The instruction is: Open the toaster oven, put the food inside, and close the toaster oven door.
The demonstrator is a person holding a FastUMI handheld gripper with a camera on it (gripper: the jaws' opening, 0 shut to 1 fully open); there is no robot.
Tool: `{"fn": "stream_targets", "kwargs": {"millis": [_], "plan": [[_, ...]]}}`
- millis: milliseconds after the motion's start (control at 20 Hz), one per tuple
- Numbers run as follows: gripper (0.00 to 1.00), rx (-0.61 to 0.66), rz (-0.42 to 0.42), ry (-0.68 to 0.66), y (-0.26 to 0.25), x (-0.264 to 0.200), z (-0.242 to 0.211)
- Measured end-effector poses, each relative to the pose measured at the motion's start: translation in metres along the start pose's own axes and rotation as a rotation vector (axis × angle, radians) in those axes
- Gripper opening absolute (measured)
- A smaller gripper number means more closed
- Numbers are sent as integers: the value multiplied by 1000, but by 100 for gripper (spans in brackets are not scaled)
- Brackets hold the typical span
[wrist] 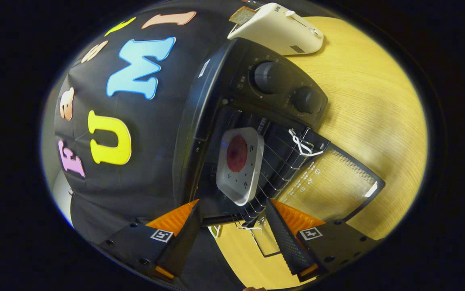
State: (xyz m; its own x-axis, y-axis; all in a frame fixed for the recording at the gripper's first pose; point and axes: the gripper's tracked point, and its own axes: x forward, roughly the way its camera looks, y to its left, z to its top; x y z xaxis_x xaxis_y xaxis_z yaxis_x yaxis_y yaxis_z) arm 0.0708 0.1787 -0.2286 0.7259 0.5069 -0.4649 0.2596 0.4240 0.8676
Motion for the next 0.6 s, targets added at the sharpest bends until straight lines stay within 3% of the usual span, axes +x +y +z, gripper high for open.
{"fn": "stream_targets", "kwargs": {"millis": [300, 600], "plan": [[97, -274, -52, 59, -12, -30, -28], [98, -554, -246, 125, -57, -45, -55]]}}
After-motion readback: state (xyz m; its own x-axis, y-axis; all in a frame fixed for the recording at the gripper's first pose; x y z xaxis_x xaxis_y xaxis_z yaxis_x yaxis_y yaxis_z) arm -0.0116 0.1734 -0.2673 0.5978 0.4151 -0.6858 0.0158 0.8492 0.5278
